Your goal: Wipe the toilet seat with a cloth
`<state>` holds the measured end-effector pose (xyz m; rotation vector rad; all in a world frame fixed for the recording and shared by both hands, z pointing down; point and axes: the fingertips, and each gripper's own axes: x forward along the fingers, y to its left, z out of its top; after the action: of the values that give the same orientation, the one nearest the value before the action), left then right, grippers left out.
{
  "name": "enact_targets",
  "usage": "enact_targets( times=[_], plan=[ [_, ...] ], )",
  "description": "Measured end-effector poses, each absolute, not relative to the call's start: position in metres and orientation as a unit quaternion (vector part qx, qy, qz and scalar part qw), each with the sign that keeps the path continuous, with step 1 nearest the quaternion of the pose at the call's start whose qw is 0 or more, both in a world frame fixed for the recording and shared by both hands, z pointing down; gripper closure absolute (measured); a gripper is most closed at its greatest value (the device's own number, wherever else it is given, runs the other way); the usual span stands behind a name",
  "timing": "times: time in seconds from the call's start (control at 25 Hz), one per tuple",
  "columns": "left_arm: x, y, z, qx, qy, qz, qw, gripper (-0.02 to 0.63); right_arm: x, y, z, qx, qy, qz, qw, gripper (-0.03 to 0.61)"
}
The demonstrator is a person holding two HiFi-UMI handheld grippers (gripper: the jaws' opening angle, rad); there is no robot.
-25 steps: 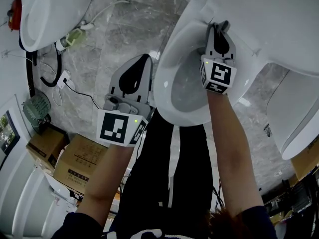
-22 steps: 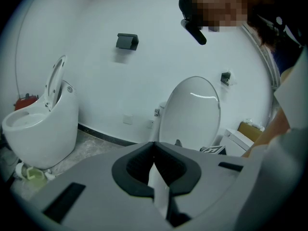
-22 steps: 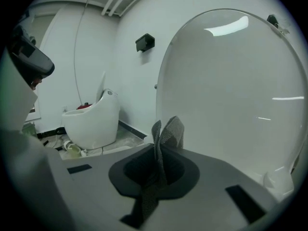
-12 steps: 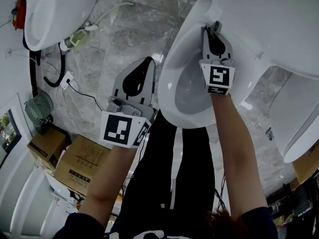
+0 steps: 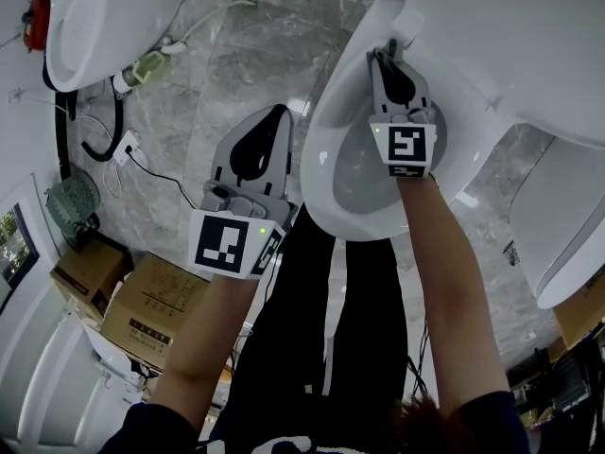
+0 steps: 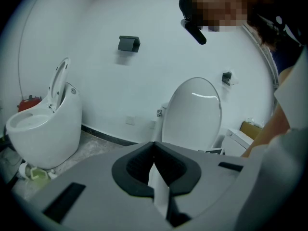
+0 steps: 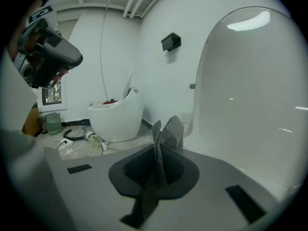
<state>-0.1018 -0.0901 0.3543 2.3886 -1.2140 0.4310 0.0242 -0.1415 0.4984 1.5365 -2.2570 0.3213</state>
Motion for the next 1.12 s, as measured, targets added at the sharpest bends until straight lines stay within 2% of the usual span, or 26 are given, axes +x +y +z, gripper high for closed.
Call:
enact_targets(
  times=[1.12],
  plan=[
    [-0.119, -0.09, 0.359, 0.85, -0.457, 0.162, 0.206, 0.603, -0.036, -0.093, 0.504, 0.442, -0.87, 0.102, 0.196, 0.56]
  ],
)
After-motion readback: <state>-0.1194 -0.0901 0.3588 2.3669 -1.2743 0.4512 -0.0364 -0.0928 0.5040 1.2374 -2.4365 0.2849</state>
